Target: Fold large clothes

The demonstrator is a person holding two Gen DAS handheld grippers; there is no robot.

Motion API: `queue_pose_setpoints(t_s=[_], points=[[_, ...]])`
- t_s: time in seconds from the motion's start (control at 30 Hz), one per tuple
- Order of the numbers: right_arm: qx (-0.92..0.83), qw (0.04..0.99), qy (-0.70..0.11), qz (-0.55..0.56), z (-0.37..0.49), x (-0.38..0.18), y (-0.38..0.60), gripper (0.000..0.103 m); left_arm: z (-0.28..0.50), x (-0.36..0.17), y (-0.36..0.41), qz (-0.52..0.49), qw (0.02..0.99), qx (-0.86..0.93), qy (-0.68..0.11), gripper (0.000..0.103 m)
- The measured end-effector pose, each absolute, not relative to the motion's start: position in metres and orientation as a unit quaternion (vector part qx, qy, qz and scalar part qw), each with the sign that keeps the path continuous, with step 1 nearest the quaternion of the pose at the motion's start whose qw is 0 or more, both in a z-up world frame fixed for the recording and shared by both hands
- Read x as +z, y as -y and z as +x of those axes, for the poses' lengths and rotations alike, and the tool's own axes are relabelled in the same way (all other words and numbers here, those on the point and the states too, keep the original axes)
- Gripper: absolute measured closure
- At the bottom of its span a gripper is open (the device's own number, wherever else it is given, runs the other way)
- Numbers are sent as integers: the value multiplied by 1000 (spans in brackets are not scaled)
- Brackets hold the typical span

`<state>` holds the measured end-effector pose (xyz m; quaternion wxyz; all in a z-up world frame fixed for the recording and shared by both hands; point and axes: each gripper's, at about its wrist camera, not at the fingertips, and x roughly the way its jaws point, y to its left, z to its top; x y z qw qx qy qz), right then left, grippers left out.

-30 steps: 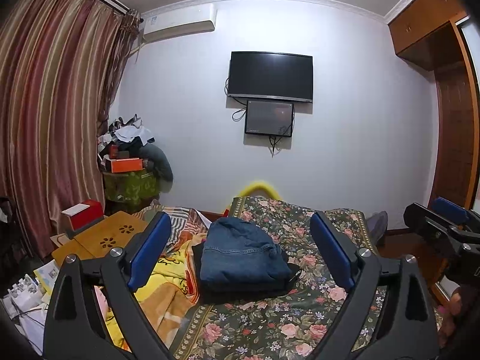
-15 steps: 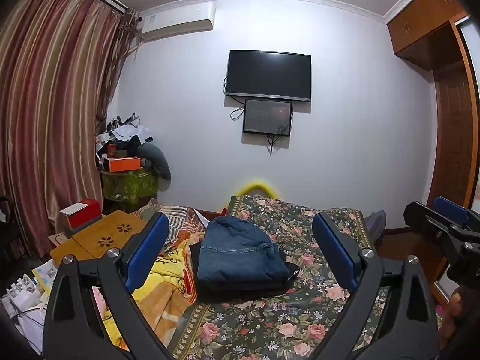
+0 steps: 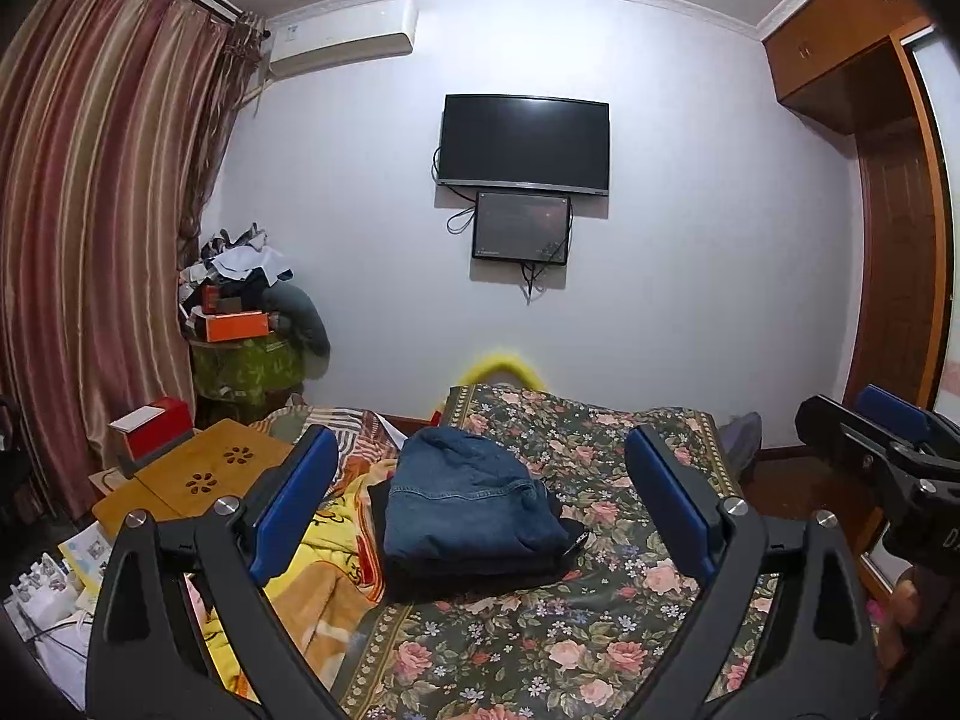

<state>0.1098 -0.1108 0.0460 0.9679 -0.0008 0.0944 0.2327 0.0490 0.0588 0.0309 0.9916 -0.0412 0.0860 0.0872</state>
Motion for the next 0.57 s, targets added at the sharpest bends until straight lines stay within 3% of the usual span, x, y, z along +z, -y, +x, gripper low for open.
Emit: queue_pose_setpoints(t_s=[0.57], points=[[229,968,-98,-1,110,44,107,0,47,38,-54,-38,993,82,-82,6]])
